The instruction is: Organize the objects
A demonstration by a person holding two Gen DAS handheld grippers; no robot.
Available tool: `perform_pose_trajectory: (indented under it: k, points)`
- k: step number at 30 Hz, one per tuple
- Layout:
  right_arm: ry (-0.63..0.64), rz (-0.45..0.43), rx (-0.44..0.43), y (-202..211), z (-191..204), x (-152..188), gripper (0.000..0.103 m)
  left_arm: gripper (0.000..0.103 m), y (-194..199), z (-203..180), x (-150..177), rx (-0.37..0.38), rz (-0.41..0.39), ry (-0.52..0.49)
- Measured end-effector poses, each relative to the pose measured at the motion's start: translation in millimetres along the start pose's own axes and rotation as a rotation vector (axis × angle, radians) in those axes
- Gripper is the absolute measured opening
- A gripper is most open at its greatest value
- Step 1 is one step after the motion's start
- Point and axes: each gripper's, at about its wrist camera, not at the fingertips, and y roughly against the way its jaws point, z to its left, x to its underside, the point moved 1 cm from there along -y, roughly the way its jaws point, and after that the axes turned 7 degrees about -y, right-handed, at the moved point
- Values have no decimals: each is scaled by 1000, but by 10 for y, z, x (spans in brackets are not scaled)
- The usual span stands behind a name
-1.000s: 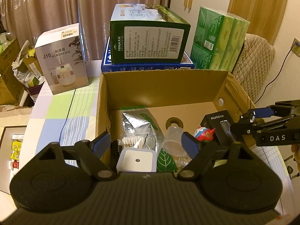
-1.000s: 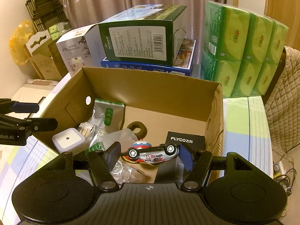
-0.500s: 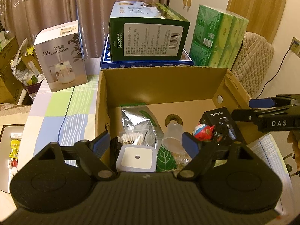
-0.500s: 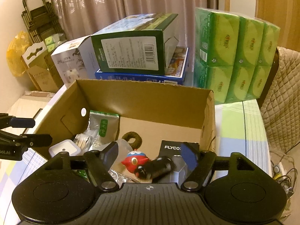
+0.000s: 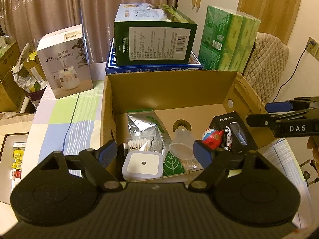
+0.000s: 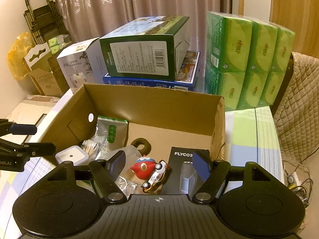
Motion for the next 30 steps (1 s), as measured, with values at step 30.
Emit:
perform_pose_trajectory:
  k: [30]
  points:
    - [26, -80, 37, 2042, 527, 1283, 81, 102, 1960, -780, 1142, -178, -186, -13]
